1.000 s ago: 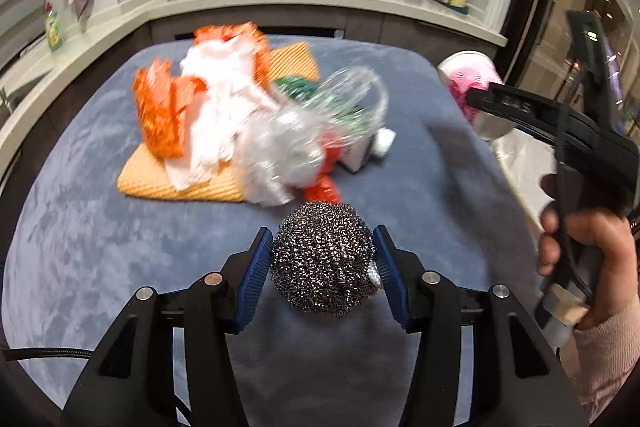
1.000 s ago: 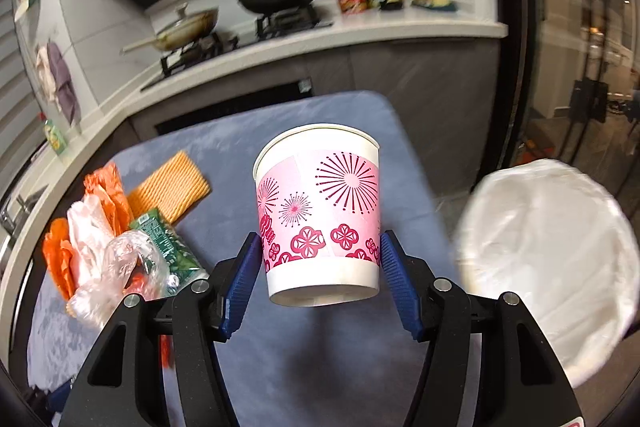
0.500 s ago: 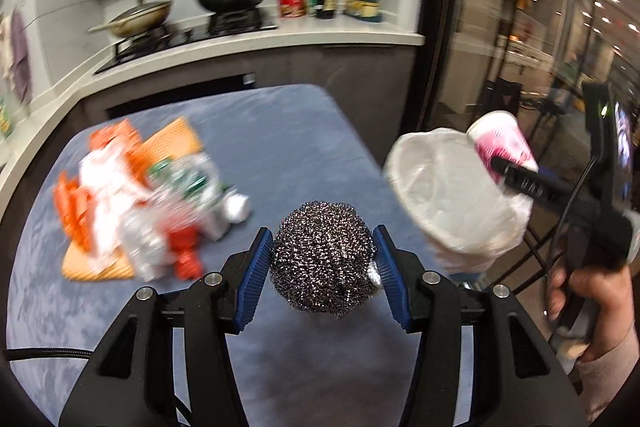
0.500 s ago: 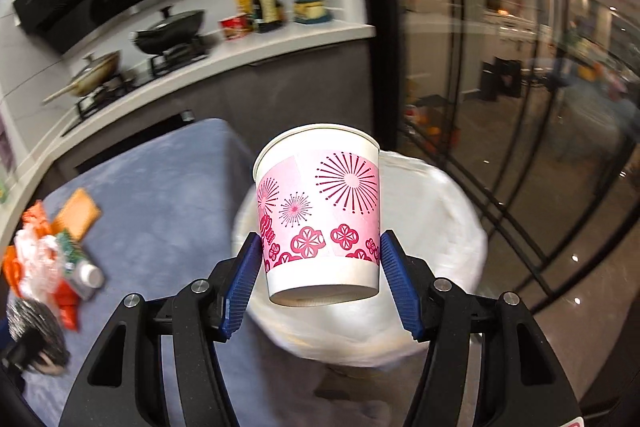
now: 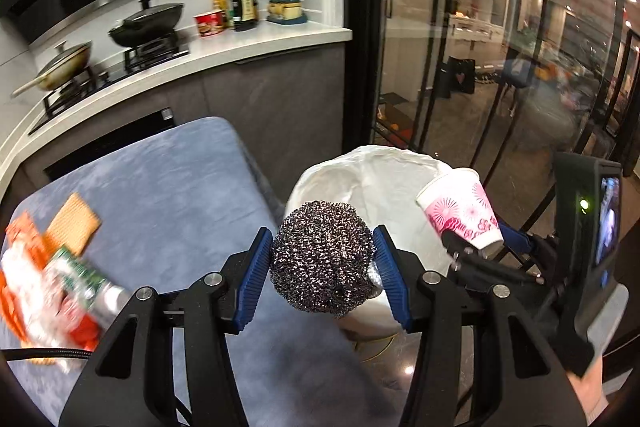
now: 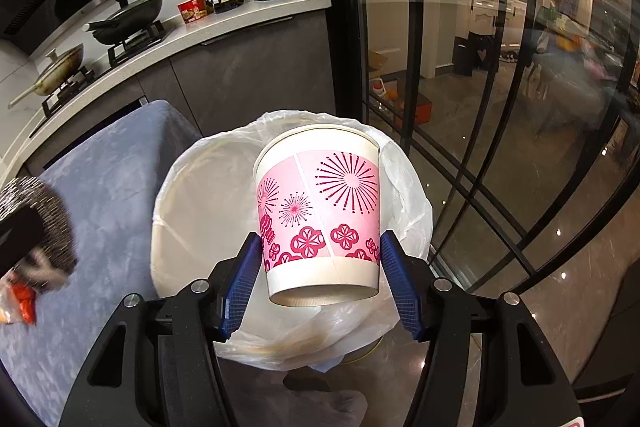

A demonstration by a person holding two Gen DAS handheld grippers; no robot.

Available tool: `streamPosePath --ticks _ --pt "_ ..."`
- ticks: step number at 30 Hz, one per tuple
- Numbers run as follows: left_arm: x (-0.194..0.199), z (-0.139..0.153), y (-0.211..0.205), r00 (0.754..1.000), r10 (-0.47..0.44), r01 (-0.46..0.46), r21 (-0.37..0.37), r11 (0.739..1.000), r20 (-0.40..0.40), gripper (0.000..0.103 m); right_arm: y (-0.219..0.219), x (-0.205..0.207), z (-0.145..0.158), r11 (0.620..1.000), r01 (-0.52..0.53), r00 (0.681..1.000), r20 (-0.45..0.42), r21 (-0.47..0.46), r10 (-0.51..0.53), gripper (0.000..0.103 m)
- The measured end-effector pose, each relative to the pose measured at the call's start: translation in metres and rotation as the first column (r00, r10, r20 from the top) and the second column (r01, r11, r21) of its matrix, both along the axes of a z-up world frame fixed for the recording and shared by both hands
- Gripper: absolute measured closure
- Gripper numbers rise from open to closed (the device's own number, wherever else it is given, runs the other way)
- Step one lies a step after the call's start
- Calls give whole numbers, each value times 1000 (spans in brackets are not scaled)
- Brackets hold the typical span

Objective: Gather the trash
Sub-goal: 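Carry scrubber and cup to the trash bin and open both grippers, then grasp the orange bag with the left gripper while the right grasps the clear plastic bag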

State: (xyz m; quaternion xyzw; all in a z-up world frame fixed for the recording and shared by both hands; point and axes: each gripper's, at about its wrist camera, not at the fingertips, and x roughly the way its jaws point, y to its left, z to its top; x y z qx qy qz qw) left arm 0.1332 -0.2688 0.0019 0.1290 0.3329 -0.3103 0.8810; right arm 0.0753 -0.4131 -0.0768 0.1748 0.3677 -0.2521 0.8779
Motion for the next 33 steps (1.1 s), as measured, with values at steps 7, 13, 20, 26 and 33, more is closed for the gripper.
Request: streamPosePath --ticks 7,13,20,26,33 --pt "12 -12 -27 999 -23 23 4 1000 -45 52 -11 2 -6 1000 17 1000 -7 3 -17 44" --pt "19 -16 -44 999 -30 30 17 999 -44 51 -13 4 -6 1000 19 1000 -4 -9 -20 43" --pt "23 -9 -45 999 -18 18 -1 1000 -28 38 -15 1 -1 999 35 999 9 -8 -35 42" --pt "29 -3 -32 1000 13 -14 -15 1000 -21 35 -7 -6 11 1000 28 999 37 -11 -27 42" --pt "33 6 7 996 84 -84 -32 996 -8 34 14 -11 37 1000 -1 997 81 -31 4 38"
